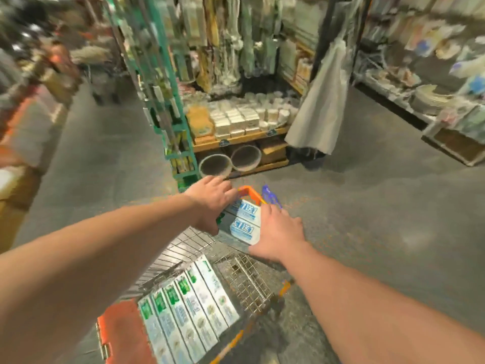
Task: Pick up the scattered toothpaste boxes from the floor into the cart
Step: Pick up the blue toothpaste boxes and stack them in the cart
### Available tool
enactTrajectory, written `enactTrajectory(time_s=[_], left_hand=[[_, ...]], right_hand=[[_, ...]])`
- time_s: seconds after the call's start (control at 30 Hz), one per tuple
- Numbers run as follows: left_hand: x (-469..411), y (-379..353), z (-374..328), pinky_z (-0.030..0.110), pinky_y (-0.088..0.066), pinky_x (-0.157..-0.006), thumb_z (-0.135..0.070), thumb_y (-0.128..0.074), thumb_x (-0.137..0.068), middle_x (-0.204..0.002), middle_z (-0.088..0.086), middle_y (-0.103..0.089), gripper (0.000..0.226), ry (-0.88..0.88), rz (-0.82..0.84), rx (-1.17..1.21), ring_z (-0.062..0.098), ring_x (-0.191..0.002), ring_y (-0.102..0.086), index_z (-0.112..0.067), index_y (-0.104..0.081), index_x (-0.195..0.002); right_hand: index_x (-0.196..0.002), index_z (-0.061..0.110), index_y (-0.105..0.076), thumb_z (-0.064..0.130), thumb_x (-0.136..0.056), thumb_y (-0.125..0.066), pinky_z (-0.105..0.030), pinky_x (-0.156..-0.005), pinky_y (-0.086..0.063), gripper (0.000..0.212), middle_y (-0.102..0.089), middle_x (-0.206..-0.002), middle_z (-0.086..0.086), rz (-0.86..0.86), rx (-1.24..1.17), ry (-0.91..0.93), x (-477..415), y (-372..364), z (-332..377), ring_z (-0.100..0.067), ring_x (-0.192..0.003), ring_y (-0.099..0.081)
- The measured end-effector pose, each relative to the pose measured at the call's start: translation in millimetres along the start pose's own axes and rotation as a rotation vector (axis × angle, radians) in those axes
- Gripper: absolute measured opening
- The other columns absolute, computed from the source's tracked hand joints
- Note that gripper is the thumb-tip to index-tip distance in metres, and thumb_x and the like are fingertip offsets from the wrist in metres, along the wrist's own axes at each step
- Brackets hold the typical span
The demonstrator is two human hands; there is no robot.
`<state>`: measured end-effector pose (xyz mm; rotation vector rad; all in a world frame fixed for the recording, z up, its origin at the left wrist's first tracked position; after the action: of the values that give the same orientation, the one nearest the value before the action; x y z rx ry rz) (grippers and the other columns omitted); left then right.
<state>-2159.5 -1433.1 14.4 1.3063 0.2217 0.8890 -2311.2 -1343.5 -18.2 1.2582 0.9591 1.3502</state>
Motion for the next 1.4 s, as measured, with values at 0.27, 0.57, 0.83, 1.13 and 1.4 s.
enactTrajectory(time_s=[0.27,0.57,0.83,1.13,1.4], left_hand=[[-70.2,-114.2,10.0,0.050,-0.007,-0.127,-0.056,-0.072,-0.073,-0.152,0.004,-0.037,0.100,-0.106,0.129,0.022,0.025,-0.140,-0.035,-0.019,-0.026,-0.155],[-133.7,-236.8,-34.0,0.064,-0.006,-0.122,-0.042,-0.074,-0.082,-0.149,-0.001,-0.033,0.092,-0.272,0.236,0.079,0.024,-0.139,-0.033,-0.020,-0.022,-0.155],[-146.7,-303.6,-46.3,0.056,-0.045,-0.101,-0.039,-0.075,-0.085,-0.138,-0.006,-0.032,0.084,-0.297,0.345,0.175,0.027,-0.141,-0.020,-0.028,-0.023,-0.149],[-159.4,-347.3,-57.6,0.048,-0.052,-0.087,-0.040,-0.088,-0.073,-0.144,-0.010,-0.029,0.104,-0.313,0.319,0.171,0.029,-0.141,-0.018,-0.036,-0.018,-0.150],[-165.6,-364.7,-61.5,0.054,-0.043,-0.108,-0.051,-0.090,-0.066,-0.163,-0.003,-0.011,0.122,-0.337,0.381,0.227,0.030,-0.152,-0.006,-0.041,-0.004,-0.153]], right_hand=[[-0.136,0.017,-0.034,0.058,-0.071,-0.078,-0.049,-0.102,-0.042,0.088,-0.047,-0.139,-0.004,0.188,-0.107,-0.132,-61.8,-114.2,9.4,-0.027,-0.131,-0.047],[-0.137,0.014,-0.029,0.051,-0.078,-0.080,-0.068,-0.109,-0.036,0.087,-0.043,-0.143,-0.008,0.428,-0.060,-0.400,-78.2,-241.1,4.7,-0.029,-0.137,-0.044],[-0.137,0.010,-0.030,0.032,-0.089,-0.075,-0.073,-0.107,-0.036,0.069,-0.044,-0.144,-0.015,0.571,-0.093,-0.516,-84.3,-313.5,12.8,-0.034,-0.135,-0.046],[-0.134,0.012,-0.030,0.029,-0.097,-0.066,-0.074,-0.105,-0.038,0.055,-0.047,-0.141,-0.013,0.582,-0.109,-0.563,-82.4,-359.1,13.9,-0.032,-0.127,-0.052],[-0.133,0.011,-0.028,0.029,-0.102,-0.058,-0.051,-0.087,-0.056,0.047,-0.048,-0.128,-0.011,0.565,-0.092,-0.544,-82.8,-383.4,16.5,-0.026,-0.109,-0.058]])
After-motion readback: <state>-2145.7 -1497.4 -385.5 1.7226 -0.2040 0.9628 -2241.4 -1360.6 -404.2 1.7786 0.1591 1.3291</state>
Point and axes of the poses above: each hand's wrist, its own x-axis away from the middle knuckle, its own y-axis out of the back of the hand, z = x × y, the point moved 3 cm from there along -x, towards the middle knuckle
